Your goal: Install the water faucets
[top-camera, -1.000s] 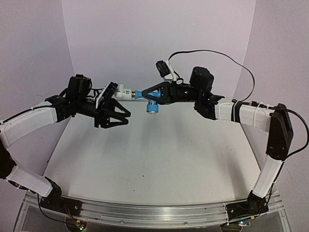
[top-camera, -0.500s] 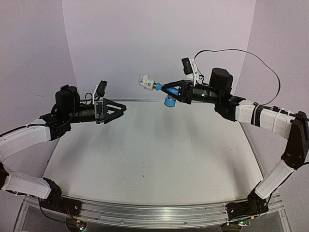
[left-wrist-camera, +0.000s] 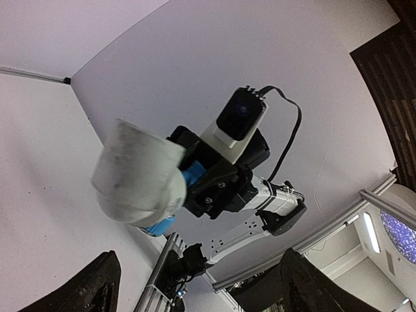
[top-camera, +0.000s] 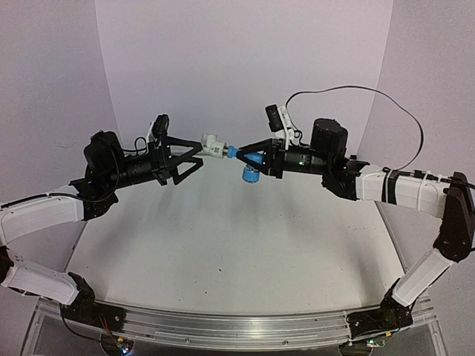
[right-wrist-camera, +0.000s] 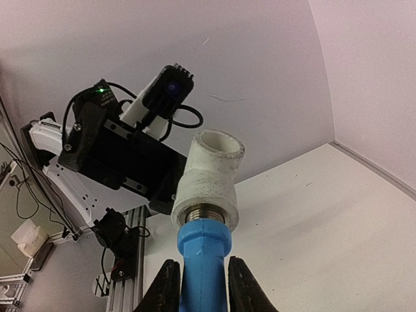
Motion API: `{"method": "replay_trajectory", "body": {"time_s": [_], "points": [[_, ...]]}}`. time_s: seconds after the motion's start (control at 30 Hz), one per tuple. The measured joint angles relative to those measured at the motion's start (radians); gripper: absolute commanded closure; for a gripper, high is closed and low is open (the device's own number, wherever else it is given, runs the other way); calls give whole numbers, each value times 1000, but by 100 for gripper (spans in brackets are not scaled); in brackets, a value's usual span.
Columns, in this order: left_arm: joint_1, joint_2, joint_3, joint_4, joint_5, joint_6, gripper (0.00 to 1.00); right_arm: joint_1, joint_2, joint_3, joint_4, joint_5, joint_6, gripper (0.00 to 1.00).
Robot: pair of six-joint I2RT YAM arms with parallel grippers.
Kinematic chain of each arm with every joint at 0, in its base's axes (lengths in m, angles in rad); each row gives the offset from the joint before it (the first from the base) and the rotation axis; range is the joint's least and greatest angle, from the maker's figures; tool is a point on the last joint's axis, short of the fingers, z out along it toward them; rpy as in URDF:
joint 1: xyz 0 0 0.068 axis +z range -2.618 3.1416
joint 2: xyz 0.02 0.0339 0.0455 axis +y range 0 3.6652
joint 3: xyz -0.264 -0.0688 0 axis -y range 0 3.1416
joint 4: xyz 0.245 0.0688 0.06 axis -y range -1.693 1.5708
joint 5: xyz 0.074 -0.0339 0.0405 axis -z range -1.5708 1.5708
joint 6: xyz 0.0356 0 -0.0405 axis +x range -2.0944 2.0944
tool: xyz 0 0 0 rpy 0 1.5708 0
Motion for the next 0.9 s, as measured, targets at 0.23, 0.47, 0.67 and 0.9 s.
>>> {"method": "replay_trajectory", "body": {"time_s": [0.23, 0.47, 0.67, 0.9], "points": [[0, 74, 4, 16, -21, 1, 13, 6, 0, 0, 56, -34, 68, 100], [-12, 111, 64, 31, 8, 43, 13, 22, 1, 0, 68, -76, 109, 100], [-18, 112, 80, 69, 26, 72, 23, 34, 11, 0, 81, -104, 132, 100], [-18, 125, 80, 69, 47, 105, 53, 39, 42, 1, 98, -133, 165, 100]]}}
